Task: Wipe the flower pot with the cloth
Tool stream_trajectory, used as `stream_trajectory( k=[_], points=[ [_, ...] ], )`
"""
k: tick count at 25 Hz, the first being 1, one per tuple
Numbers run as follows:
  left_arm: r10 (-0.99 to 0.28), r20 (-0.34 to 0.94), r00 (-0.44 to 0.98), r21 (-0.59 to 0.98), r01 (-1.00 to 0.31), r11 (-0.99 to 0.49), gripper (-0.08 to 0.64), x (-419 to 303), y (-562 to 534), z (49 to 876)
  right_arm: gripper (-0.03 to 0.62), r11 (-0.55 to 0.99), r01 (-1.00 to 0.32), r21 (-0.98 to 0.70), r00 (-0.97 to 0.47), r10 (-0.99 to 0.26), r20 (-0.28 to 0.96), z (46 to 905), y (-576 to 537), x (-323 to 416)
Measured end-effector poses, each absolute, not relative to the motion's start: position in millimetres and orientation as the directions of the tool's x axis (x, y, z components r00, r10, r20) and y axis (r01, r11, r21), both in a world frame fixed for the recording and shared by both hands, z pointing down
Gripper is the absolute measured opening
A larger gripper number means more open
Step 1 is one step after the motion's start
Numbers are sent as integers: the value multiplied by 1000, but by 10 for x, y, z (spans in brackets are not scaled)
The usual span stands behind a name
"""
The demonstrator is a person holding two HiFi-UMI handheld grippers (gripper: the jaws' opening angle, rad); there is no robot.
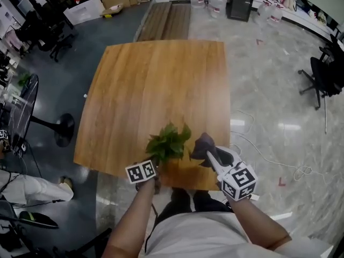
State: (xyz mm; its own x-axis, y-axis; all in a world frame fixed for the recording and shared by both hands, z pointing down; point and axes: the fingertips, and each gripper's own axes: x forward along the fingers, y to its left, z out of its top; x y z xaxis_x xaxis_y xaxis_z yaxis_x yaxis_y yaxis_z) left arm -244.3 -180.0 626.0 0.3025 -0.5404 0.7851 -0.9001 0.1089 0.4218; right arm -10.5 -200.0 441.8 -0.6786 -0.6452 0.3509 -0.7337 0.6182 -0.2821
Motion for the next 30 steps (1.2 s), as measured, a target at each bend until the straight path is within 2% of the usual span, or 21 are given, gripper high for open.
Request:
stream_trajectory(
  k=[23,30],
  points=[
    [-434,827,357,434,-897,90,112,-2435,-2317,6532,69,537,-778,-326,-628,-676,385,4738,-2474,-115],
    [-434,819,376,441,-896,55,34,-2446,-2444,6601,69,518,-783,-344,-622,-673,401,4994,-2559,-107]
  ],
)
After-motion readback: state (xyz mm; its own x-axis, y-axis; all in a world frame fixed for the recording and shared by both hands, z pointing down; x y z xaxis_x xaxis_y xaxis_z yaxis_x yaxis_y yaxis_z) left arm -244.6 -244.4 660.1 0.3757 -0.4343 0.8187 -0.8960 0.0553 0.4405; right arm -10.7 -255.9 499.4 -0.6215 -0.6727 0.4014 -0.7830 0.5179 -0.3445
